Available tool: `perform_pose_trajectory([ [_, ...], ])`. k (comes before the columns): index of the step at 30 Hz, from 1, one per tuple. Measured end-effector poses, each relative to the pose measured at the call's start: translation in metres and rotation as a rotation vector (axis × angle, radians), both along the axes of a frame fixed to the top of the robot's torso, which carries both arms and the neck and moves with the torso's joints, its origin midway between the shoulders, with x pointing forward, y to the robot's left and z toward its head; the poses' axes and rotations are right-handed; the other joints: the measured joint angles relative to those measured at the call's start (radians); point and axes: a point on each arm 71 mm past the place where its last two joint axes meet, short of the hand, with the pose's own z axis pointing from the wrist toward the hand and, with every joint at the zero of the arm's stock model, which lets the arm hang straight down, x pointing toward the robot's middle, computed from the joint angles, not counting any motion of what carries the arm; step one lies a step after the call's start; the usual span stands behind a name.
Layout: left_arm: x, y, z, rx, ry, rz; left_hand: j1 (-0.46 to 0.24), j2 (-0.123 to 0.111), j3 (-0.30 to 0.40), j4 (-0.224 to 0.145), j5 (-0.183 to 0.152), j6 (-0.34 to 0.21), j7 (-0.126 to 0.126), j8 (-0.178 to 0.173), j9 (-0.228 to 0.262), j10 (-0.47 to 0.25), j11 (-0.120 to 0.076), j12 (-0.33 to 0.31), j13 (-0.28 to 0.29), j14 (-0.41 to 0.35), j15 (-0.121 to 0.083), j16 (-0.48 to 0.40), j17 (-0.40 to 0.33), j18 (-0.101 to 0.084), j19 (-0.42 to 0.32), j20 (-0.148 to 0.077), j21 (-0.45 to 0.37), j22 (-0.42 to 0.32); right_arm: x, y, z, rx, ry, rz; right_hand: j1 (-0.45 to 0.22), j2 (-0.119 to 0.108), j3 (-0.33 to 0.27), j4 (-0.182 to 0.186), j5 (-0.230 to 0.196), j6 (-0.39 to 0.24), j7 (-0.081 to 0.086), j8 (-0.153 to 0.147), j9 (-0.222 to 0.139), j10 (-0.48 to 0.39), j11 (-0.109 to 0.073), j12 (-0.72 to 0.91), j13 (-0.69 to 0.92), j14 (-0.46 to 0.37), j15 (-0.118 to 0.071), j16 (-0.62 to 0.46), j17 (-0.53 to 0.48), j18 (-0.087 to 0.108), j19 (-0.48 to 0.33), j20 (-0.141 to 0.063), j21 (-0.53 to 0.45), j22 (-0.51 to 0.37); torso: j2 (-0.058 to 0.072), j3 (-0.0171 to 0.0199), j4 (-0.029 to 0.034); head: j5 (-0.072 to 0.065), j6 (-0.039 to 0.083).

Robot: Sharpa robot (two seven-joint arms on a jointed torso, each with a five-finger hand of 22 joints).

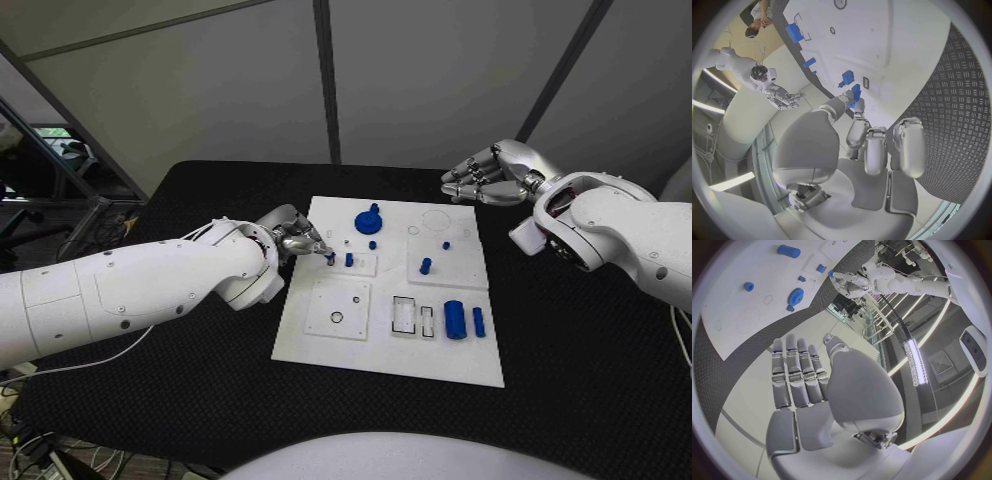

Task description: Assemble the parts on the task board

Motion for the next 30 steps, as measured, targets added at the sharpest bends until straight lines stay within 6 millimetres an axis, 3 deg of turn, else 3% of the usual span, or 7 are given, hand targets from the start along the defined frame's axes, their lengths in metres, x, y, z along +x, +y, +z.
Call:
perform_pose_trajectory([
  [12,0.005,-0.007,-0.003,0.027,-0.002,-0.006,-0.016,-0.005,0.000,0.000,0.000,0.000,0.000,0.000,0.001,0.000,0.000,0.000,-0.002,0.000,0.000,0.000,0.000,0.000,0.000,0.000,0.000,0.000,0.000,0.001,0.000,0.000,-0.001,0.002,0.000,0.000,0.000,0.000,0.000,0.000,0.000,0.000,0.000,0.000,0.000,0.000,0.000,0.000,0.000,0.000,0.000,0.000,0.000,0.000,0.000,0.000,0.000,0.0006,-0.0012,-0.001,-0.003],
  [14,0.006,-0.008,-0.003,0.036,0.002,-0.014,-0.018,-0.008,0.023,0.023,0.000,0.000,0.000,0.001,0.001,0.000,0.000,0.000,-0.005,0.000,0.000,0.000,0.000,0.000,0.000,0.000,0.000,0.000,0.000,0.001,0.000,0.000,-0.001,0.002,0.000,0.000,0.000,0.000,0.000,0.000,0.000,0.000,0.000,0.000,0.000,0.000,0.000,0.000,0.000,0.000,0.000,0.000,0.000,0.000,0.000,0.000,0.000,0.0006,-0.0012,-0.002,-0.003],
  [30,0.011,-0.013,-0.007,0.130,0.013,-0.086,-0.032,-0.013,0.035,0.035,-0.001,-0.003,-0.004,0.005,0.001,-0.001,0.001,0.000,-0.006,0.003,-0.003,0.000,0.000,0.000,0.000,0.000,0.000,0.000,0.000,0.002,0.000,-0.004,-0.003,0.005,0.000,0.000,0.000,0.000,0.000,0.000,0.000,0.000,0.000,0.000,0.000,0.000,0.000,0.000,0.000,0.000,0.000,0.000,0.000,0.000,0.000,0.000,0.000,-0.0003,-0.0004,-0.004,-0.006],
])
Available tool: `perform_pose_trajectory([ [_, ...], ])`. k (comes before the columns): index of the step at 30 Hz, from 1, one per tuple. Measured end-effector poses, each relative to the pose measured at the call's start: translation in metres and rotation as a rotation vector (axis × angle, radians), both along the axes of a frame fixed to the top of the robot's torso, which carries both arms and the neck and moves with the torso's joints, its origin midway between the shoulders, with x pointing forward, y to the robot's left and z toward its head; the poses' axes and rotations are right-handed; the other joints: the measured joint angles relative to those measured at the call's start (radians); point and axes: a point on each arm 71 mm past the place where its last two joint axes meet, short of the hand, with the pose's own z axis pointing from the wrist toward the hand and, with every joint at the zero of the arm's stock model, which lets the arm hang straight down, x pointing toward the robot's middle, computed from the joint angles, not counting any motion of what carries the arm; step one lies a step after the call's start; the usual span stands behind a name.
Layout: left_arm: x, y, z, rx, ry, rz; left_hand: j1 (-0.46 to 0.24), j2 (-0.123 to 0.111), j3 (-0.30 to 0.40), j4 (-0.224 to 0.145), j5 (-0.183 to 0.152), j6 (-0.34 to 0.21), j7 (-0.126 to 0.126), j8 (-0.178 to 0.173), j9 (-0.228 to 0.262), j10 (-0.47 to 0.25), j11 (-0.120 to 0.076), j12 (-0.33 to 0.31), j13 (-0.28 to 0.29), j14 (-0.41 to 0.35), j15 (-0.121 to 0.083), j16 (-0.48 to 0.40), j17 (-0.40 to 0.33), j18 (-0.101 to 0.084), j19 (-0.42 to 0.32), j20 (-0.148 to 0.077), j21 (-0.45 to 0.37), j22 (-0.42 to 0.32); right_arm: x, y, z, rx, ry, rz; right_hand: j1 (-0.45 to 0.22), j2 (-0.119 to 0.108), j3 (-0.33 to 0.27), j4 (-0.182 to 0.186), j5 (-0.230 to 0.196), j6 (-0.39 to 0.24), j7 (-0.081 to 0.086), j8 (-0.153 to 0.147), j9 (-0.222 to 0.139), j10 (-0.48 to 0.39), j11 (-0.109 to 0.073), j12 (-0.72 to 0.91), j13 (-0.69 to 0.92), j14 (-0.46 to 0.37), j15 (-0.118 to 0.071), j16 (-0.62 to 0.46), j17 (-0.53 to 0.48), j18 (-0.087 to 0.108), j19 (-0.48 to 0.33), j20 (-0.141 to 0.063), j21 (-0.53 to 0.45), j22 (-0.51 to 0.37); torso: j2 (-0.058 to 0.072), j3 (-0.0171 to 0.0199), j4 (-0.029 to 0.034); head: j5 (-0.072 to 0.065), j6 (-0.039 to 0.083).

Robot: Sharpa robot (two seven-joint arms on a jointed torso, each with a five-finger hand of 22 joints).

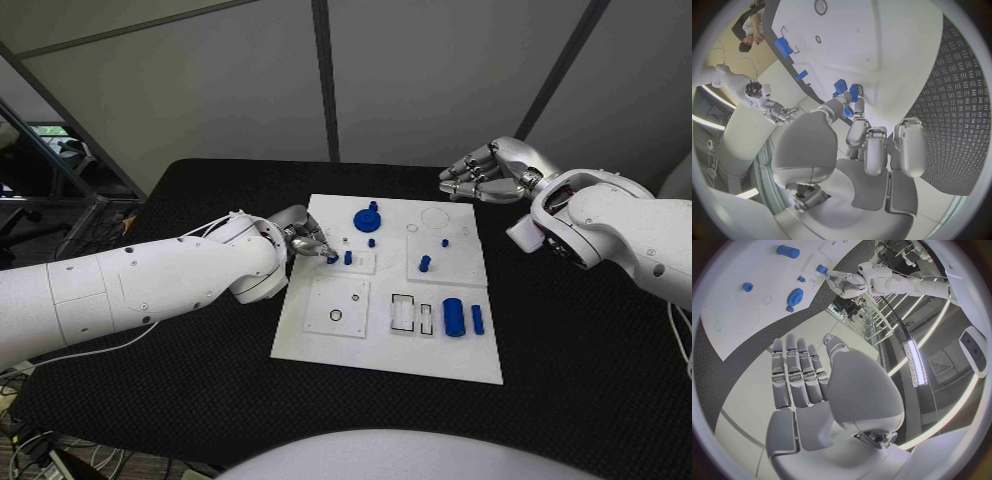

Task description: Assemble the parts on the task board

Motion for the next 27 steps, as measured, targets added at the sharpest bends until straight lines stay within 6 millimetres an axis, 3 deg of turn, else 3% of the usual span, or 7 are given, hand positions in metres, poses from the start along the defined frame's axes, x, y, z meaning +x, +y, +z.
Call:
perform_pose_trajectory([
  [1,0.0002,-0.0001,-0.0001,0.004,0.000,-0.003,-0.002,-0.002,0.019,0.019,-0.001,0.000,0.000,0.000,0.000,0.000,0.000,0.000,0.002,0.000,0.000,0.000,0.000,0.000,0.000,0.000,0.000,0.000,0.0000,-0.0001,0.0000,0.000,0.000,0.000,0.000,0.000,0.000,0.000,0.000,0.000,0.000,0.000,0.000,0.000,0.000,0.000,0.000,0.000,0.000,0.000,0.000,0.000,0.000,0.000,0.000,0.000,0.000,0.0000,0.0000,0.000,0.000],
  [27,0.0006,-0.0002,0.0025,0.062,-0.039,-0.042,-0.009,0.004,0.014,0.025,-0.012,0.000,0.000,0.010,0.000,0.008,-0.008,0.012,0.022,0.000,0.000,0.000,0.000,0.000,-0.004,-0.004,0.006,0.000,0.0002,0.0000,-0.0001,-0.006,-0.004,0.001,0.000,0.000,0.000,0.000,0.000,0.000,0.000,0.000,0.000,0.000,0.000,0.000,0.000,0.000,0.000,0.000,0.000,0.000,0.000,0.000,0.000,0.000,0.000,0.0005,0.0009,-0.002,-0.006],
])
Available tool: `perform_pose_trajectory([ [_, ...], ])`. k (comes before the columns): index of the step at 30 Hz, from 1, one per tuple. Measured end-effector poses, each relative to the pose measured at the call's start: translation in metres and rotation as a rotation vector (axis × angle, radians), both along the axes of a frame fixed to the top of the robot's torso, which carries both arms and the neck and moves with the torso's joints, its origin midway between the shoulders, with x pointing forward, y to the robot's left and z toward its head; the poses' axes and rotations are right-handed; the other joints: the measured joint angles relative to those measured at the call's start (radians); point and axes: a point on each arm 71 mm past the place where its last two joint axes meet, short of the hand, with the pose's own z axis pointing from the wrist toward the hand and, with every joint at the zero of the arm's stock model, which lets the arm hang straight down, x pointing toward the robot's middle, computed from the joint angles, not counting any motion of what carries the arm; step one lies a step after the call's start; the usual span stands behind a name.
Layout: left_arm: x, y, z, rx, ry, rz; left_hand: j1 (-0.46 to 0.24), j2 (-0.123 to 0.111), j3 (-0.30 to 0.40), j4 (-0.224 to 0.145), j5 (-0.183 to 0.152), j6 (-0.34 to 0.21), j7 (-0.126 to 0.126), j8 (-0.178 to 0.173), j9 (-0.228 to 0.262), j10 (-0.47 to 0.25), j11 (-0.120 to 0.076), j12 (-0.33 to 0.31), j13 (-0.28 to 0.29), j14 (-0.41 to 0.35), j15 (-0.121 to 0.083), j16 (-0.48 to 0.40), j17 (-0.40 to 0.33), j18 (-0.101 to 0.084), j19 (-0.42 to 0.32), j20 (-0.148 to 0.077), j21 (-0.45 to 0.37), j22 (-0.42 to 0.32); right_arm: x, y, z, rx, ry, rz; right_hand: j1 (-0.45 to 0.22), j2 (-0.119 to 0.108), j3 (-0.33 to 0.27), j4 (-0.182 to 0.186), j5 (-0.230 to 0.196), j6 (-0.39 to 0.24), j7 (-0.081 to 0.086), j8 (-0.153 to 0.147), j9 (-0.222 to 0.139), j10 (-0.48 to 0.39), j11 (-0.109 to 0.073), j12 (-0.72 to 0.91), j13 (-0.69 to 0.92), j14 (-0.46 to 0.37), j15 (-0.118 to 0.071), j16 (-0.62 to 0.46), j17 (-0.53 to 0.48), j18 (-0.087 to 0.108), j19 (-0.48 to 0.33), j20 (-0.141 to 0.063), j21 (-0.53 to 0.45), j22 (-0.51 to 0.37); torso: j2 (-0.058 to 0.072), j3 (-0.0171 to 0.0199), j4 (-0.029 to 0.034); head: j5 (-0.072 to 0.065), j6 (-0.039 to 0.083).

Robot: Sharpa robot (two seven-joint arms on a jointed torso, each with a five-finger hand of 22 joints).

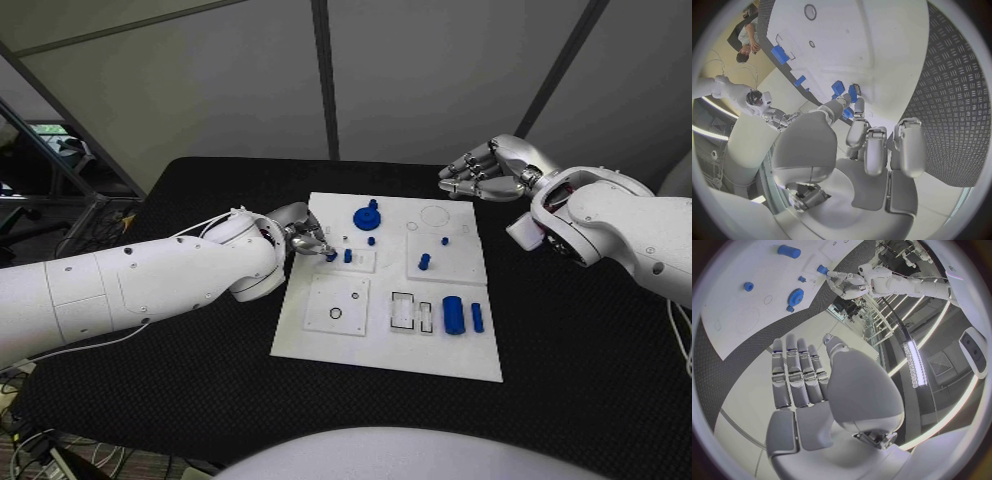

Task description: Assemble the parts on the task board

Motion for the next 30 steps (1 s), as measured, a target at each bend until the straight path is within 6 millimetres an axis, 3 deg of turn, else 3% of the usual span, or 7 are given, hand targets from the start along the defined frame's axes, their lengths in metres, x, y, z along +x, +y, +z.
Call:
perform_pose_trajectory([
  [28,-0.0018,0.0025,0.0014,0.014,0.005,-0.013,0.001,0.000,-0.001,0.002,0.005,0.000,0.000,0.004,0.000,0.011,-0.004,0.009,0.016,0.003,-0.003,0.000,0.000,0.000,0.000,0.000,0.004,0.000,0.0002,0.0001,-0.0001,-0.001,-0.001,0.000,0.000,0.000,0.000,0.000,0.000,0.000,0.000,0.000,0.000,0.000,0.000,0.000,0.000,-0.004,0.004,0.000,-0.002,0.000,0.000,0.000,-0.004,0.000,0.000,0.0004,-0.0010,0.002,-0.007],
  [30,-0.0020,0.0024,0.0014,0.017,0.008,-0.017,0.008,-0.008,0.018,0.024,0.004,0.000,0.000,0.004,0.000,0.014,-0.007,0.013,0.020,-0.001,-0.006,0.000,0.000,0.000,0.000,0.000,0.004,0.000,0.0002,0.0001,-0.0001,-0.001,-0.001,0.000,0.000,0.000,0.000,0.000,0.000,0.000,0.000,0.000,0.000,0.000,0.000,0.000,0.000,-0.004,0.004,0.000,-0.002,0.000,0.000,0.000,-0.004,0.000,0.000,0.0003,-0.0010,0.002,-0.008],
])
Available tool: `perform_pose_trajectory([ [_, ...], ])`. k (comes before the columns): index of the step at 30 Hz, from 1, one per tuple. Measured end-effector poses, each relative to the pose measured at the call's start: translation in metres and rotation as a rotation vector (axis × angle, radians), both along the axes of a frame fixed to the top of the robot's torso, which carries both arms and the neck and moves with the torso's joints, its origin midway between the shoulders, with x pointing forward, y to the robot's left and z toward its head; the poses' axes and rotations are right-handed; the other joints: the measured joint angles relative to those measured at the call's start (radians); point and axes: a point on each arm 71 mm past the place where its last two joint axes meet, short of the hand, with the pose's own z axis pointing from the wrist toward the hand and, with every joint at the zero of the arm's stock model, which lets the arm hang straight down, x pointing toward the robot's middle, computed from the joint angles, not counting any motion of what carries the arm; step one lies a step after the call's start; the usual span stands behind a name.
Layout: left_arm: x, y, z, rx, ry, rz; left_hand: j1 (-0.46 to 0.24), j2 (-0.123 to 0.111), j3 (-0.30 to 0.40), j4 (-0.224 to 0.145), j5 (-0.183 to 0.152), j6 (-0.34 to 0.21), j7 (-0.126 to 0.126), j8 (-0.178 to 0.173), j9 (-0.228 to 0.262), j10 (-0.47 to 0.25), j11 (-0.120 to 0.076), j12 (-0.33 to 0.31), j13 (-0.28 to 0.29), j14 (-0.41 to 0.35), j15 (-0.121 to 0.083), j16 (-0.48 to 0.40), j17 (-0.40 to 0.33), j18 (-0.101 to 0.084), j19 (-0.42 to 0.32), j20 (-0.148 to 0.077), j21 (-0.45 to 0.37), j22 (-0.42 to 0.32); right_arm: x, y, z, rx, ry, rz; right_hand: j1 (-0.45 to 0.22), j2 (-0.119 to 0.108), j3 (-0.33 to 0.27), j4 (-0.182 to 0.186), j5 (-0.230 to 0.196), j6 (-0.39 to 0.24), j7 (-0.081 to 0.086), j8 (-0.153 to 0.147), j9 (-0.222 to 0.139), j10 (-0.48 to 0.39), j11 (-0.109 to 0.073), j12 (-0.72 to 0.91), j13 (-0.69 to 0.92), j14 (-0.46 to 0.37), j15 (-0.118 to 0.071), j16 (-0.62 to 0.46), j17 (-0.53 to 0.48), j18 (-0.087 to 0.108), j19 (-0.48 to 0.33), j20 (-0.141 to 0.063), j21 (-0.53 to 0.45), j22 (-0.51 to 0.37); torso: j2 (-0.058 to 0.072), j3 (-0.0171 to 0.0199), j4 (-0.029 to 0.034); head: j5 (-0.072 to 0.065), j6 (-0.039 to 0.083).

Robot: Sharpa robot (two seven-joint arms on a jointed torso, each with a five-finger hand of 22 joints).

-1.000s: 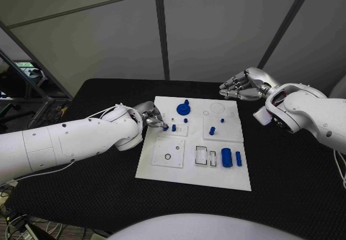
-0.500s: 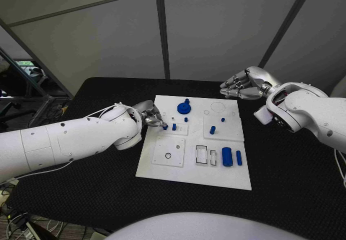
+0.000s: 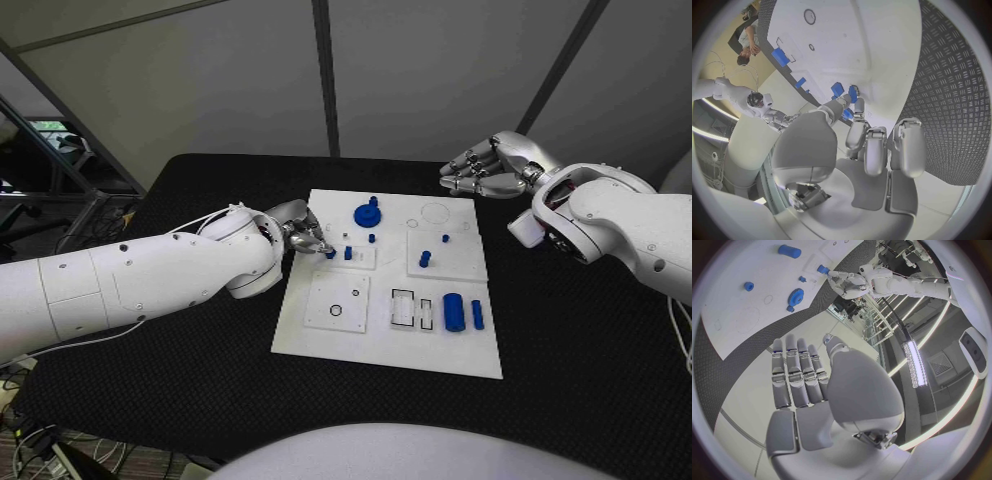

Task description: Assemble the parts on the task board

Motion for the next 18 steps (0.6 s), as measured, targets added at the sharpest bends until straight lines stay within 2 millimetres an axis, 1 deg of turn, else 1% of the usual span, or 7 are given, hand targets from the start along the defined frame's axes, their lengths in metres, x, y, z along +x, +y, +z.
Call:
perform_pose_trajectory([
  [4,-0.0015,-0.0019,-0.0012,0.005,0.014,-0.015,-0.001,-0.001,-0.001,0.012,0.000,0.000,0.000,0.001,0.000,0.000,0.000,0.000,0.003,0.000,0.000,0.000,0.000,0.000,0.000,0.000,0.000,0.000,0.0000,-0.0001,0.0000,0.000,0.000,0.000,0.000,0.000,0.000,0.000,0.000,0.000,0.000,0.000,0.000,0.000,0.000,0.000,0.000,0.000,0.000,0.000,0.000,0.000,0.000,0.000,0.000,0.000,0.000,0.0000,0.0001,0.000,0.000],
  [8,-0.0020,-0.0026,-0.0019,0.011,0.025,-0.025,-0.018,-0.017,-0.007,0.024,0.001,0.000,0.000,0.011,0.000,0.004,-0.004,0.004,0.007,0.000,0.000,0.000,0.000,0.000,0.000,0.000,0.000,0.000,0.0000,0.0000,0.0000,0.000,0.000,0.000,0.000,0.000,0.000,0.000,0.000,0.000,0.000,0.000,0.000,0.000,0.000,0.000,0.000,0.000,0.000,0.000,0.000,0.000,0.000,0.000,0.000,0.000,0.000,0.0000,0.0002,0.001,0.000],
  [9,-0.0022,-0.0027,-0.0022,0.012,0.028,-0.027,-0.022,-0.021,-0.010,0.026,0.005,0.005,-0.005,0.012,0.000,0.005,-0.004,0.004,0.008,0.000,0.000,0.000,0.000,0.000,0.000,0.000,0.000,0.000,0.0000,0.0000,0.0000,0.000,0.000,0.000,0.000,0.000,0.000,0.000,0.000,0.000,0.000,0.000,0.000,0.000,0.000,0.000,0.000,0.000,0.000,0.000,0.000,0.000,0.000,0.000,0.000,0.000,0.000,0.0000,0.0002,0.001,0.000],
  [10,-0.0023,-0.0028,-0.0023,0.013,0.030,-0.029,-0.023,-0.023,-0.010,0.026,0.005,0.009,-0.009,0.013,0.000,0.007,-0.004,0.004,0.008,0.000,0.000,0.000,0.000,0.000,0.000,0.000,0.000,0.000,0.0000,0.0000,0.0000,0.000,0.000,0.000,0.000,0.000,0.000,0.000,0.000,0.000,0.000,0.000,0.000,0.000,0.000,0.000,0.000,0.000,0.000,0.000,0.000,0.000,0.000,0.000,0.000,0.000,0.000,-0.0001,0.0002,0.001,0.000],
  [14,-0.0024,-0.0025,-0.0028,0.017,0.037,-0.034,-0.027,-0.027,-0.011,0.030,0.005,0.009,-0.009,0.013,0.002,0.008,-0.004,0.004,0.012,0.000,0.000,0.000,0.000,0.000,0.000,0.000,0.004,0.000,-0.0001,-0.0001,0.0000,0.000,0.000,0.000,0.000,0.000,0.000,0.000,0.000,0.000,0.000,0.000,0.000,0.000,0.000,0.000,0.000,0.000,0.000,0.000,0.000,0.000,0.000,0.000,0.000,0.000,0.000,-0.0002,0.0002,0.001,-0.001],
  [15,-0.0024,-0.0024,-0.0029,0.018,0.038,-0.034,-0.028,-0.028,-0.012,0.030,0.005,0.011,-0.011,0.013,0.057,0.008,-0.004,0.004,0.012,0.000,0.000,0.000,0.000,0.000,0.000,0.000,0.004,0.000,-0.0001,-0.0001,0.0000,0.000,0.000,0.000,0.000,0.000,0.000,0.000,0.000,0.000,0.000,0.000,0.000,0.000,0.000,0.000,0.000,0.000,0.000,0.000,0.000,0.000,0.000,0.000,0.000,0.000,0.000,-0.0002,0.0002,0.001,-0.001],
  [18,-0.0023,-0.0022,-0.0031,0.020,0.040,-0.035,-0.028,-0.028,-0.014,0.027,0.005,0.011,-0.011,0.013,0.059,0.008,-0.004,0.004,0.013,0.000,0.000,0.000,0.000,0.000,0.004,-0.004,0.004,0.000,-0.0001,-0.0001,0.0001,0.000,0.000,0.000,0.000,0.000,0.000,0.000,0.000,0.000,0.000,0.000,0.000,0.000,0.000,0.000,0.000,0.000,0.000,0.000,0.000,0.000,0.000,0.000,0.000,0.000,0.000,-0.0001,0.0003,0.001,0.000],
])
